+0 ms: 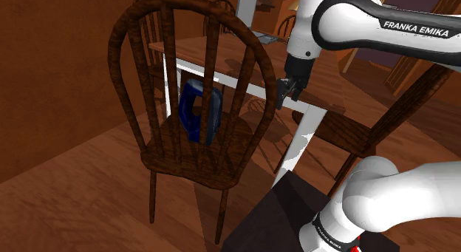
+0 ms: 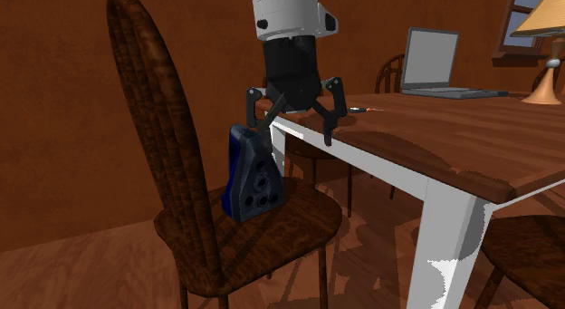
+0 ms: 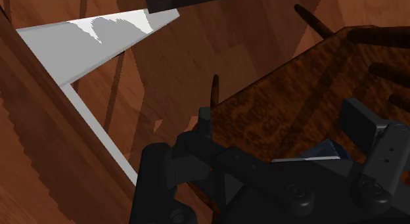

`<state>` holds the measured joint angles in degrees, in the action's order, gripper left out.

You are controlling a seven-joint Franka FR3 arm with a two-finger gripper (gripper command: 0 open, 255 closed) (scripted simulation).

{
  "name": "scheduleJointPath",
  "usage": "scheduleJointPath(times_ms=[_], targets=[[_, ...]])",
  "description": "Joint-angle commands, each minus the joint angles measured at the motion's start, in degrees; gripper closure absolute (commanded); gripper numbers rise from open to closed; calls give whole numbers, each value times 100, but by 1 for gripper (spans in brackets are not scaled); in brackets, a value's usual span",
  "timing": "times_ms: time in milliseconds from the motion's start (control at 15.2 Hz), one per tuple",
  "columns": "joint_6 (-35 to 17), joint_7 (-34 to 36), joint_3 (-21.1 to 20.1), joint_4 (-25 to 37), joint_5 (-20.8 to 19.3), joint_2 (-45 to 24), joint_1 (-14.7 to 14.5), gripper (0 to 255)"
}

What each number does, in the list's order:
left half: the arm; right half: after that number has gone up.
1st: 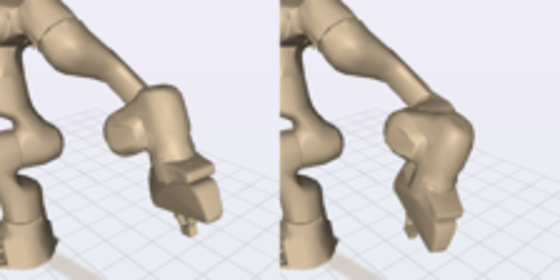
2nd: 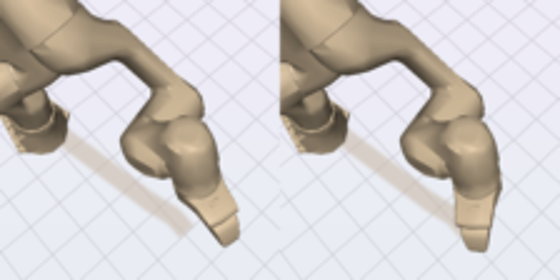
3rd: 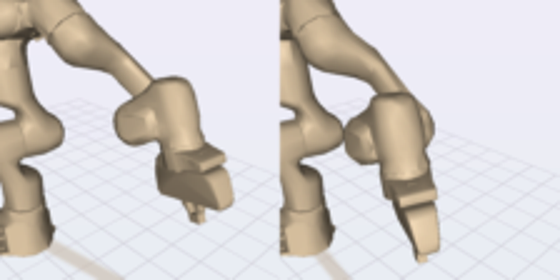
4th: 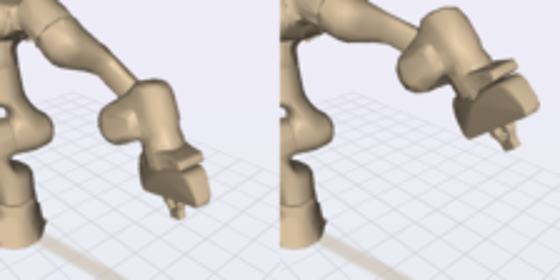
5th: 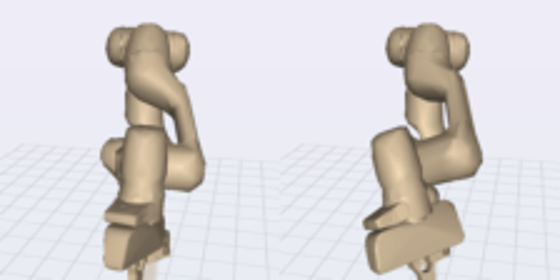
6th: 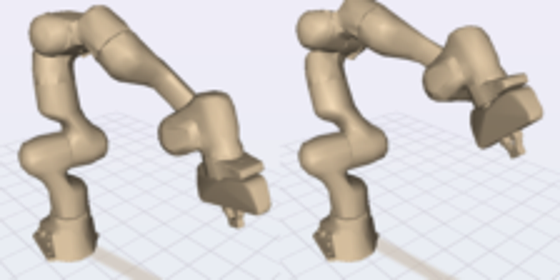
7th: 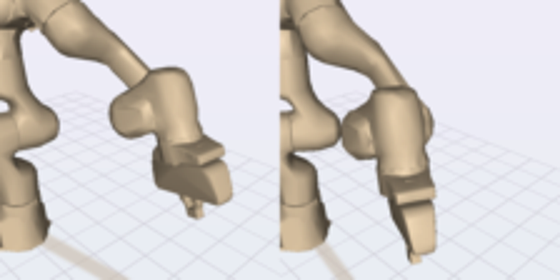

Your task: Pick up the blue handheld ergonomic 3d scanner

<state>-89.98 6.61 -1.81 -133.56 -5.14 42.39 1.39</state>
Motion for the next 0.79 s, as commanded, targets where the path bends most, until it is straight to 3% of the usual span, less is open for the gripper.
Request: scheduleJointPath(times_ms=[0,726], targets=[[0,0,0,0,0,0,0,0],[-695,-635,161,1787,378,-2506,-257,0]])
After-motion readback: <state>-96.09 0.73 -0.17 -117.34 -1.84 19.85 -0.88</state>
